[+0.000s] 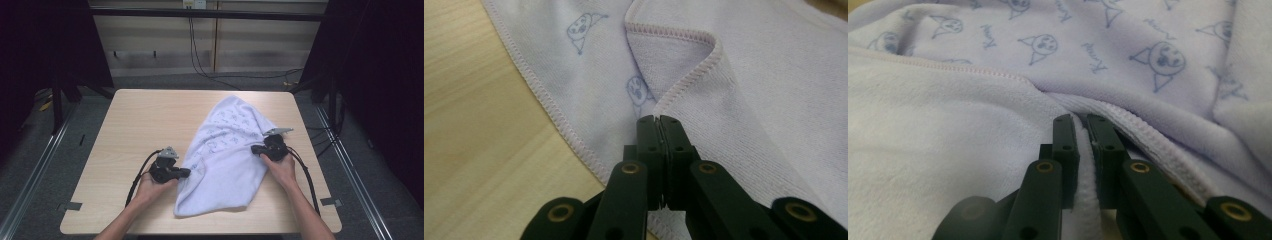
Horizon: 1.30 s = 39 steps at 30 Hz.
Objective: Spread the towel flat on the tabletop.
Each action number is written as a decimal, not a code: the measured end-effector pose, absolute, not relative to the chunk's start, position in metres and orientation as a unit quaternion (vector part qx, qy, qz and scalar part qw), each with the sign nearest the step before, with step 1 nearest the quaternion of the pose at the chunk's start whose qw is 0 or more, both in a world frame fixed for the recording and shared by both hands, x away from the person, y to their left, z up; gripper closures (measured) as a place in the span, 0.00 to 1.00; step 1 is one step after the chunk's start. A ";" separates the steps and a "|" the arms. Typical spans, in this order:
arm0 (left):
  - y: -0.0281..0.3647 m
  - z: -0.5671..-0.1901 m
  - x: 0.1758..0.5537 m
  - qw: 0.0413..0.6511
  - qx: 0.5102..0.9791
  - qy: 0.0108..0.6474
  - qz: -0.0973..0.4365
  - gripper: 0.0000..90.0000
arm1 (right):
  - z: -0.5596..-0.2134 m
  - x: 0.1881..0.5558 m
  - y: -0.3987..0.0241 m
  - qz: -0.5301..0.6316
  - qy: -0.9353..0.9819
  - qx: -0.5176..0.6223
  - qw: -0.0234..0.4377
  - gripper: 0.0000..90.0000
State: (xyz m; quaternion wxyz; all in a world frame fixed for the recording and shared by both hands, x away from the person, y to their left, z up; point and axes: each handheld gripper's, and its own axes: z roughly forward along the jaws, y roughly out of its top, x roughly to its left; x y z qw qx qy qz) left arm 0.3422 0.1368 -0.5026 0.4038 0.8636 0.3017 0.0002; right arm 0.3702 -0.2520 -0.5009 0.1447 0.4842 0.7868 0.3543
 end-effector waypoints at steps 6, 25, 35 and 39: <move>0.179 -0.476 0.343 0.475 0.815 0.331 0.014 0.99 | -0.478 0.364 -0.263 0.406 0.768 0.477 0.138 0.93; 0.236 -0.347 0.254 0.627 0.743 0.225 0.068 0.99 | -0.344 0.209 -0.293 0.552 0.730 0.364 0.173 0.92; 0.247 -0.418 0.180 0.570 0.798 0.194 -0.028 0.98 | -0.395 0.112 -0.295 0.514 0.774 0.344 0.136 0.84; 0.251 -0.432 0.178 0.555 0.807 0.195 -0.048 0.91 | -0.420 0.102 -0.300 0.512 0.777 0.351 0.099 0.78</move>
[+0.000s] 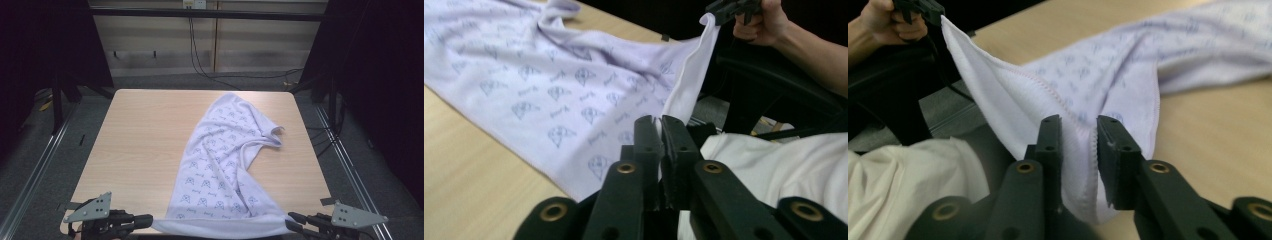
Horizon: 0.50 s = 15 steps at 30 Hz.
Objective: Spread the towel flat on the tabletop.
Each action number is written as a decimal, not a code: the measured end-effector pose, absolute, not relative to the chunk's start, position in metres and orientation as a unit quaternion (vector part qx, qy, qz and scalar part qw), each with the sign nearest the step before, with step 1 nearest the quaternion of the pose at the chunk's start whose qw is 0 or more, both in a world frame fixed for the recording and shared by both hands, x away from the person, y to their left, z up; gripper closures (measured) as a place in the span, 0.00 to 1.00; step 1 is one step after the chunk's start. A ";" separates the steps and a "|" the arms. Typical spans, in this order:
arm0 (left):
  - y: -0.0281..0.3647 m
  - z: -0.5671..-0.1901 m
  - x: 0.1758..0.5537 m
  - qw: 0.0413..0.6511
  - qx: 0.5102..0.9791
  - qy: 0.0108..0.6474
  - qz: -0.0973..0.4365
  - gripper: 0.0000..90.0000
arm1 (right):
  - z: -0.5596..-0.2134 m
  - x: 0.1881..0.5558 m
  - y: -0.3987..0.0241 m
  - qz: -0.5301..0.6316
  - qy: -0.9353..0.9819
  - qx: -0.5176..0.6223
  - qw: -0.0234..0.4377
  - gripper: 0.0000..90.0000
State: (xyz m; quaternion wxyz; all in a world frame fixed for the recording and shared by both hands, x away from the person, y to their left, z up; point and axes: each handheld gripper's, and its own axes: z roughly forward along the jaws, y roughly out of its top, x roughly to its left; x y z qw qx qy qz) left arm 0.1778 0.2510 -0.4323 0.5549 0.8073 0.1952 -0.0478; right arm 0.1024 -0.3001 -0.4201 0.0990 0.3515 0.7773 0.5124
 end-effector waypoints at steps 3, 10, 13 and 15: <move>0.257 -0.434 0.182 0.564 0.800 0.197 -0.060 0.89 | -0.422 0.101 -0.308 0.511 0.771 0.366 0.103 0.74; 0.234 -0.450 0.229 0.524 0.819 0.228 -0.055 0.88 | -0.434 0.153 -0.292 0.480 0.785 0.376 0.109 0.70; 0.204 -0.469 0.273 0.478 0.842 0.246 -0.055 0.87 | -0.447 0.210 -0.270 0.457 0.801 0.375 0.091 0.68; 0.193 -0.476 0.284 0.467 0.847 0.249 -0.047 0.88 | -0.450 0.223 -0.263 0.446 0.808 0.374 0.093 0.67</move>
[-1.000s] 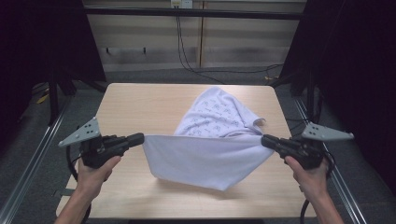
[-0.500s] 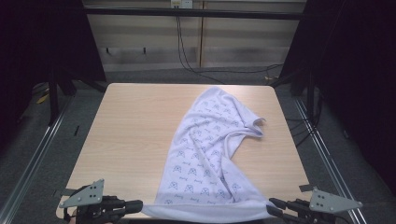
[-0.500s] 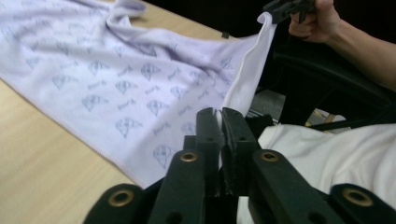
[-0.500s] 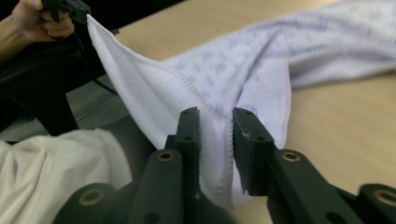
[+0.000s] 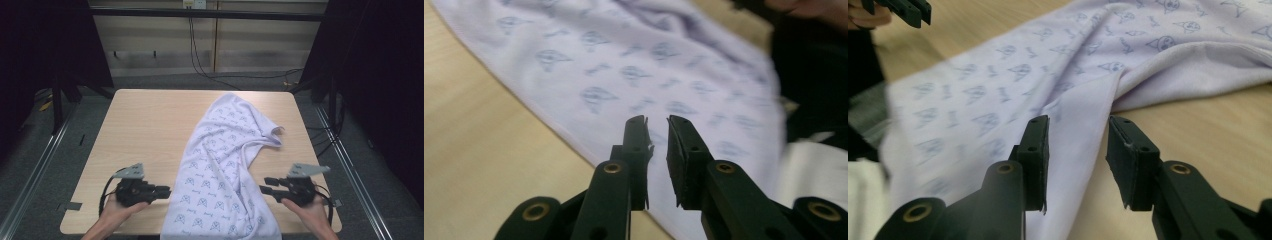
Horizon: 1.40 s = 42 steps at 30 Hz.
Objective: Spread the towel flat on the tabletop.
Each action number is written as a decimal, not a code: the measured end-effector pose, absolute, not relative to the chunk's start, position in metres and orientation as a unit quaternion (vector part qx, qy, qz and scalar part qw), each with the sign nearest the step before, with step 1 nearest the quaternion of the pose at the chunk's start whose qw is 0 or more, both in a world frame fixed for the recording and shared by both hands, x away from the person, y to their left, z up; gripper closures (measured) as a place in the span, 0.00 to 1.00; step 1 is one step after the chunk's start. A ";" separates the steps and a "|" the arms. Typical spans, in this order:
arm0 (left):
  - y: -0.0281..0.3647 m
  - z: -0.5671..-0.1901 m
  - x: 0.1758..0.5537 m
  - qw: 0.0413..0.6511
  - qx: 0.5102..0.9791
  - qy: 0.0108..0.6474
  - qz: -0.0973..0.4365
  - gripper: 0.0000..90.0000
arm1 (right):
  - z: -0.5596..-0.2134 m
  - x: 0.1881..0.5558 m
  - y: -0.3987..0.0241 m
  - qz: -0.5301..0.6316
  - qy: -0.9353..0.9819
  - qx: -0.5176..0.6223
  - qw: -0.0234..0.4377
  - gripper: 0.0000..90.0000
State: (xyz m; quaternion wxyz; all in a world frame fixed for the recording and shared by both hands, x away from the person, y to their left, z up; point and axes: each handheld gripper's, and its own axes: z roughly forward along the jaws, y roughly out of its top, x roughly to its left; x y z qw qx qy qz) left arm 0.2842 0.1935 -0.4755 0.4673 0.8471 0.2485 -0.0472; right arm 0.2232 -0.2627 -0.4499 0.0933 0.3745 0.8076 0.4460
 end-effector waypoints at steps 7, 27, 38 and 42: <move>0.153 -0.504 0.323 0.415 0.876 0.243 -0.043 0.90 | -0.462 0.284 -0.227 0.416 0.821 0.383 0.079 0.63; 0.186 -0.502 0.287 0.404 0.874 0.267 -0.039 1.00 | -0.466 0.255 -0.239 0.412 0.820 0.388 0.085 0.96; 0.189 -0.503 0.263 0.406 0.877 0.245 -0.080 1.00 | -0.466 0.175 -0.325 0.428 0.765 0.470 0.108 0.97; 0.185 -0.500 0.245 0.396 0.886 0.225 -0.091 0.99 | -0.465 0.156 -0.322 0.391 0.781 0.471 0.119 0.85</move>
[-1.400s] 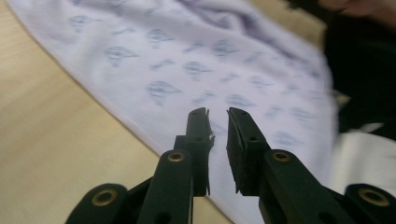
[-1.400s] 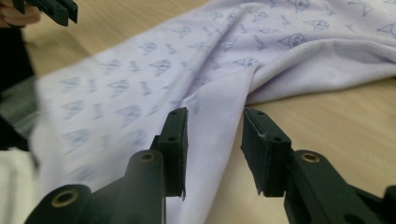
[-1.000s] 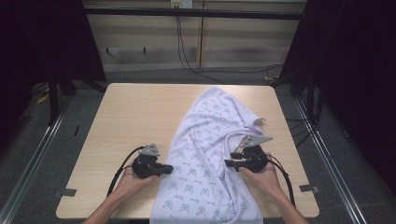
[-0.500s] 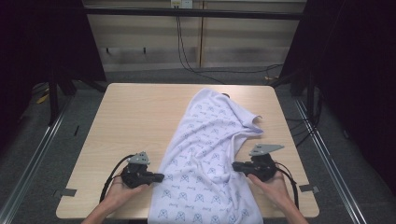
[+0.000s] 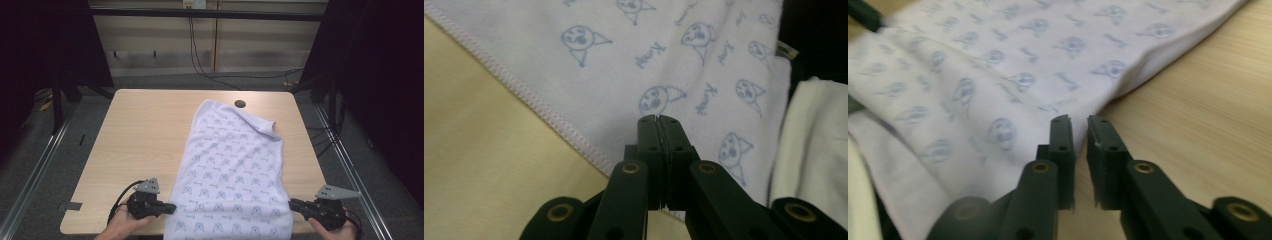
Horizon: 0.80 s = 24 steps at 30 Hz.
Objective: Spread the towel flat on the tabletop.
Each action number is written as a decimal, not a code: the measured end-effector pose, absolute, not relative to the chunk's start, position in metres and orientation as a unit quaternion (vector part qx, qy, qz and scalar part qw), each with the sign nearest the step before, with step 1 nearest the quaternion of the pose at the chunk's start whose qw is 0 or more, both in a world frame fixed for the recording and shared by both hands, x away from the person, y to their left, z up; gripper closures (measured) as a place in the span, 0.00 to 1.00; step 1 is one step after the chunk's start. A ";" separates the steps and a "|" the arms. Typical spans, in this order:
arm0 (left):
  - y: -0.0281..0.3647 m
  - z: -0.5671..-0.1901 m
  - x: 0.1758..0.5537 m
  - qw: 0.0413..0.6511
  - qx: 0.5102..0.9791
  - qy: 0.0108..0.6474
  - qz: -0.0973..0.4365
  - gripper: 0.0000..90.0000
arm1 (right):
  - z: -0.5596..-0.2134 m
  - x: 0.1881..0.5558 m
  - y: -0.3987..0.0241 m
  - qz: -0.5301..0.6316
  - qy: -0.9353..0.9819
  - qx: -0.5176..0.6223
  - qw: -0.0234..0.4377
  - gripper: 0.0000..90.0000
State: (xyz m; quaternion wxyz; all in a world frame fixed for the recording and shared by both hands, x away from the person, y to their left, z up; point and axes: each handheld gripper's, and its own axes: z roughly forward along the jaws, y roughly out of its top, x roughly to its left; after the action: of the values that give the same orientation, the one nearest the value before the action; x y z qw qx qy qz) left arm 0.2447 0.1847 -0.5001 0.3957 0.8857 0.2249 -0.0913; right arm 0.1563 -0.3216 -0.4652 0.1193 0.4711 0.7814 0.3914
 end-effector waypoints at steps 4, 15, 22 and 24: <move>0.185 -0.496 0.244 0.396 0.886 0.222 -0.096 0.91 | -0.462 0.153 -0.324 0.400 0.774 0.470 0.137 0.80; 0.138 -0.490 0.341 0.416 0.868 0.273 -0.008 0.88 | -0.473 0.240 -0.295 0.391 0.794 0.450 0.119 0.75; 0.139 -0.498 0.329 0.377 0.892 0.248 0.002 0.97 | -0.485 0.282 -0.273 0.364 0.811 0.441 0.121 0.70; 0.148 -0.498 0.316 0.379 0.892 0.247 -0.009 0.97 | -0.489 0.288 -0.268 0.356 0.816 0.440 0.121 0.70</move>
State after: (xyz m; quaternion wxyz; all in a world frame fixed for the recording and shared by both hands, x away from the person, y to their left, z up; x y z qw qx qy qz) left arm 0.3155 0.1482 -0.4976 0.3791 0.8918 0.2469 -0.0088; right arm 0.2884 -0.2681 -0.4894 0.1213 0.4400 0.8156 0.3556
